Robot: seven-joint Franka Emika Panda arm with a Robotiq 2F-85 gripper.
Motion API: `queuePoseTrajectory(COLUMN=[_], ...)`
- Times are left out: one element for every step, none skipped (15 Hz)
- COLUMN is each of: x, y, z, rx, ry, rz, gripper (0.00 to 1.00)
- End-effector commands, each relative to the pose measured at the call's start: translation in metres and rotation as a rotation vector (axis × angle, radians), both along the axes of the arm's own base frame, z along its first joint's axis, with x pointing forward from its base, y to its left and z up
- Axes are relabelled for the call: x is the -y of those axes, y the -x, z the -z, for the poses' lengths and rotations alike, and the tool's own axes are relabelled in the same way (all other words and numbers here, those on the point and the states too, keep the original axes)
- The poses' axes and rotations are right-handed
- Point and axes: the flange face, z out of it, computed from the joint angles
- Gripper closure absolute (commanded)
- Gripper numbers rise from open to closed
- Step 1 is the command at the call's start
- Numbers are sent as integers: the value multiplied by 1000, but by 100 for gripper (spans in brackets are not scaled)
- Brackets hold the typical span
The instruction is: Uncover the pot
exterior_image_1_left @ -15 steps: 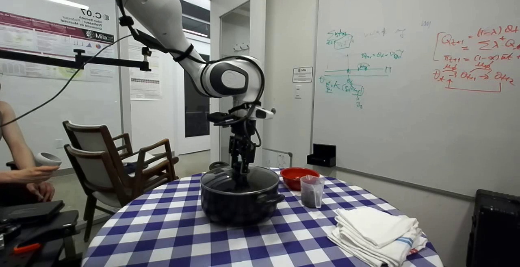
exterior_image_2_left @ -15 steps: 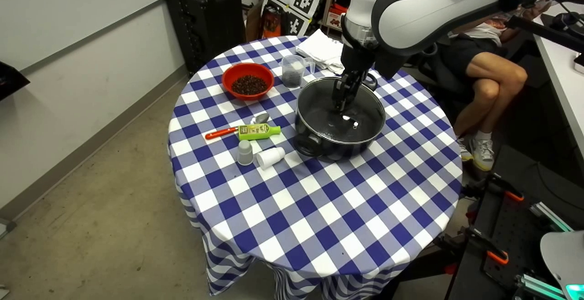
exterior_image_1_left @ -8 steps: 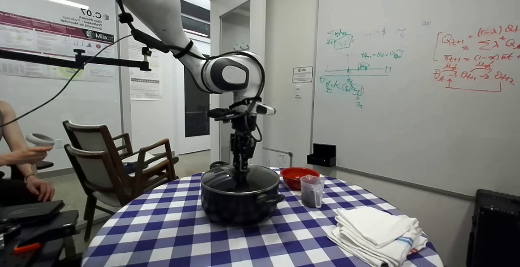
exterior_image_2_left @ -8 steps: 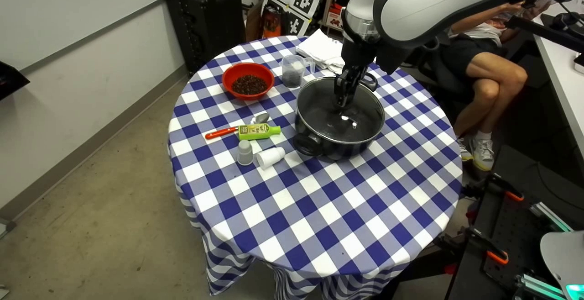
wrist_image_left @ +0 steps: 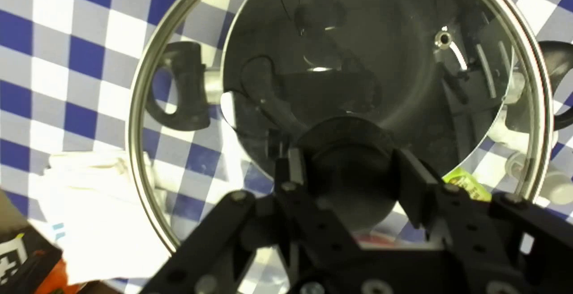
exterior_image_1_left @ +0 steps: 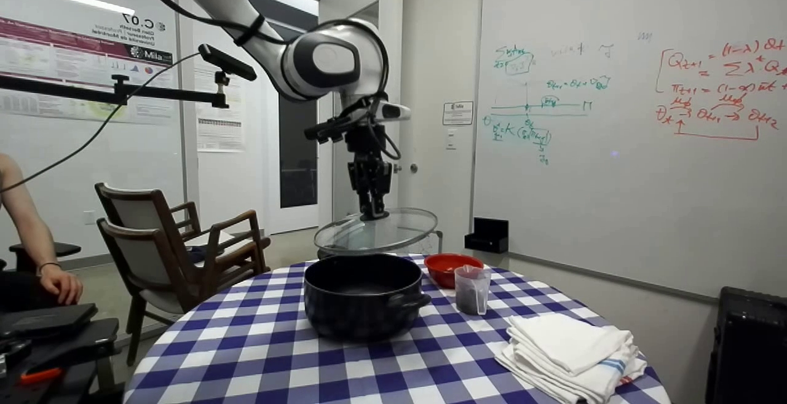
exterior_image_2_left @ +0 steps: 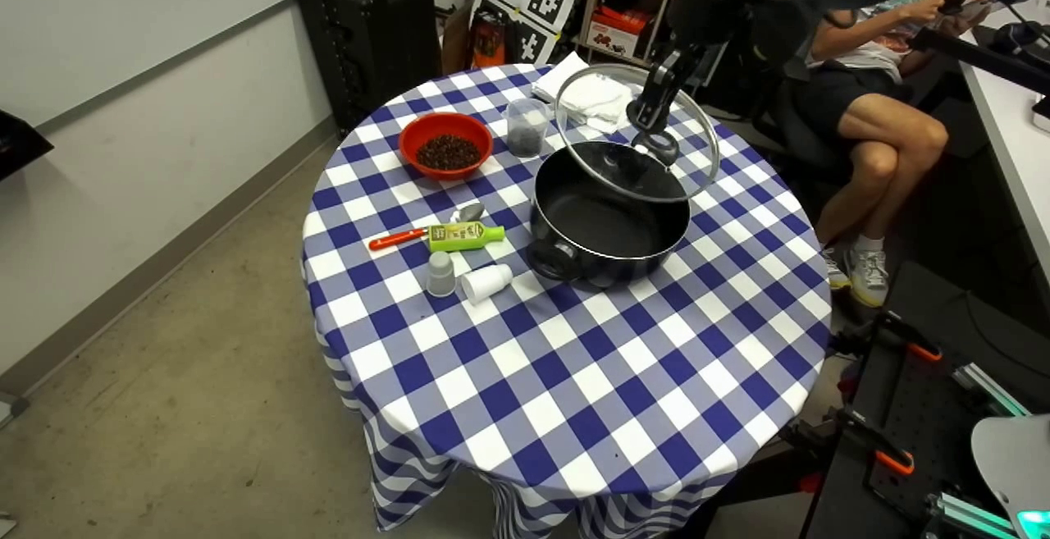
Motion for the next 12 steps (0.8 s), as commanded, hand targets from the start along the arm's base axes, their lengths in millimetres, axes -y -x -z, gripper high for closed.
queuePoseTrajectory(x=[26, 37, 48, 62, 75, 91, 107, 123, 139, 155, 170, 183], y=[50, 63, 77, 93, 110, 127, 146, 165, 183, 202, 220, 231], z=[-65, -77, -88, -95, -100, -100, -97, -93, -84, -72, -57, -40], rx=[140, 152, 155, 146, 137, 116, 87, 65, 41, 35, 42, 36], ry=[32, 23, 12, 5, 1, 0, -9, -16, -33, -34, -60, -67], rz=[69, 115, 156, 206, 251, 300, 349, 386, 420, 451, 470, 506], gripper=[75, 75, 75, 75, 75, 75, 75, 75, 75, 75, 75, 75])
